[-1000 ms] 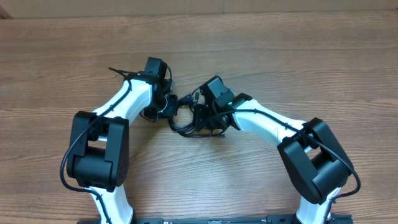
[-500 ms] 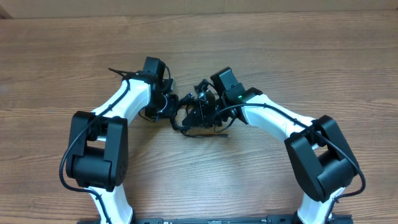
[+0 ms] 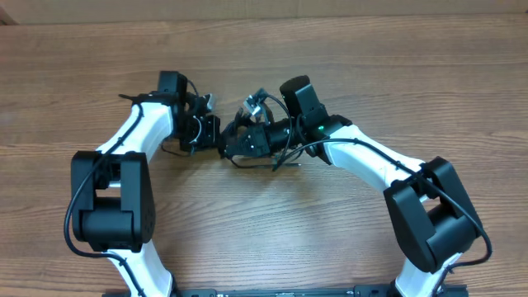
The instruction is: Untangle cables
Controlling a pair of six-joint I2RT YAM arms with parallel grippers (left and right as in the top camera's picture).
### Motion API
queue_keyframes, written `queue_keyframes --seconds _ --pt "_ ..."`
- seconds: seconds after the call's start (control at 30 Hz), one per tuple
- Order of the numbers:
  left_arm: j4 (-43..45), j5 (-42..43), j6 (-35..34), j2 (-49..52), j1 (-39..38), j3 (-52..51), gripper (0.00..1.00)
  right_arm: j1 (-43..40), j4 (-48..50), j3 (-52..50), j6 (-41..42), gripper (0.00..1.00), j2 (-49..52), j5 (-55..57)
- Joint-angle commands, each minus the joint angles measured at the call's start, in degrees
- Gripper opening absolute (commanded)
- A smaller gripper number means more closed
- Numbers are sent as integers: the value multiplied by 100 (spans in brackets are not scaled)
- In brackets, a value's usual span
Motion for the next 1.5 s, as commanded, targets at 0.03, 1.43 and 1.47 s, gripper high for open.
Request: queue_keyframes --seconds 0.03,1.43,1.47 --pt "70 125 415 -92 -116 87 4 7 680 129 219 4 -678 -688" --pt "181 723 723 -90 -195 87 4 -507 -4767 -68 874 9 -686 5088" --pt "166 868 723 -90 -164 87 4 -507 -4824 -68 870 14 -686 5158"
